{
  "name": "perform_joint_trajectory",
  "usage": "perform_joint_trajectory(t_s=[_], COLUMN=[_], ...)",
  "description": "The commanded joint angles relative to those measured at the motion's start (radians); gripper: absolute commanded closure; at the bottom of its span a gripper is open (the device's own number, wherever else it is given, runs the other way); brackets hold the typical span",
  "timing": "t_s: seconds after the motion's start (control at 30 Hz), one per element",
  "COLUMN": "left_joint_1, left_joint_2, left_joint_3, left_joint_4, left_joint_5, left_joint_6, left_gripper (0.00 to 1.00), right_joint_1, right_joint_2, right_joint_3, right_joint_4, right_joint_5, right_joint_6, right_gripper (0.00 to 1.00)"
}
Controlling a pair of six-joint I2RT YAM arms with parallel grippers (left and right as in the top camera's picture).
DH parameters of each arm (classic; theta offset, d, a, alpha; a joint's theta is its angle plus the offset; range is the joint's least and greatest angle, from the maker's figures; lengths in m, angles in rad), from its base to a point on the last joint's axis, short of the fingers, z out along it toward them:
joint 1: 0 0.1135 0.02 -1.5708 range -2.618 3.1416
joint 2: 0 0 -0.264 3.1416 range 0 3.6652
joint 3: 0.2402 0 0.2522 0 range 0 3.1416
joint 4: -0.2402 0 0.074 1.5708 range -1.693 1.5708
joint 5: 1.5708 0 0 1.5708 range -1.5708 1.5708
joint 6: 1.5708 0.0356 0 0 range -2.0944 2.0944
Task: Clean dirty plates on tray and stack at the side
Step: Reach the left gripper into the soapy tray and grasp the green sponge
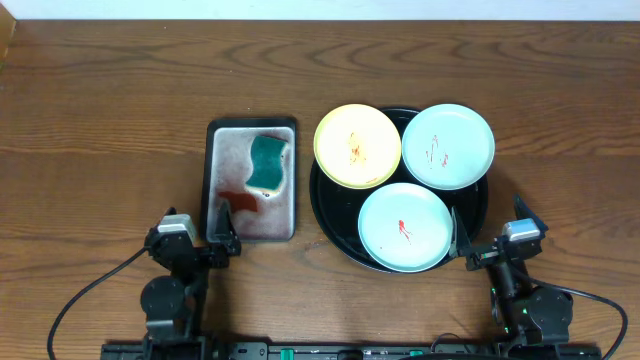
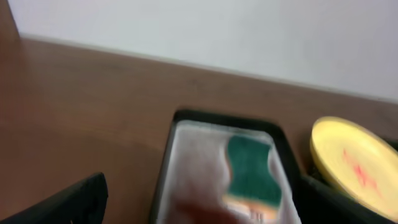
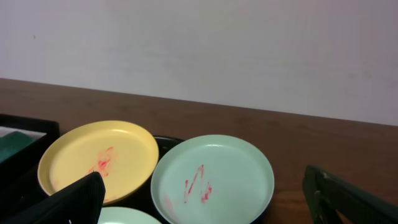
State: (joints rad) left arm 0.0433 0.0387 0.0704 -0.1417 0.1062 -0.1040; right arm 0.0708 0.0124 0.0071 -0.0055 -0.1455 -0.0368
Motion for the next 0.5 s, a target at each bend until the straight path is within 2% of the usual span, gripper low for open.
perform_joint_trajectory(t_s=[0.0, 0.27, 0.3, 0.47], left_joint_1=[0.0, -0.001, -0.001, -0.001], left_joint_2=[0.074, 0.391, 0.48, 0.65], left_joint_3=[0.102, 0.362, 0.432, 0.584], left_joint_4=[-0.072, -0.227, -0.257, -0.426], left_joint_5=[0.02, 0.022, 0.048, 0.108], left_joint_6=[-0.005, -0.005, -0.005, -0.006], left_gripper=[0.05, 0.05, 0.05, 0.05], right_joint_1=[0.008, 0.008, 0.008, 0.008], right_joint_2=[-0.005, 0.111, 0.185, 0.416], right_joint_3=[0.018, 0.182, 0.237, 0.381], right_joint_4=[-0.048, -0.252, -0.306, -0.428], right_joint_5=[0.003, 0.041, 0.04, -0.004], right_joint_6=[0.031, 0.043, 0.061, 0.093], right_gripper=[0.01, 0.01, 0.01, 0.01])
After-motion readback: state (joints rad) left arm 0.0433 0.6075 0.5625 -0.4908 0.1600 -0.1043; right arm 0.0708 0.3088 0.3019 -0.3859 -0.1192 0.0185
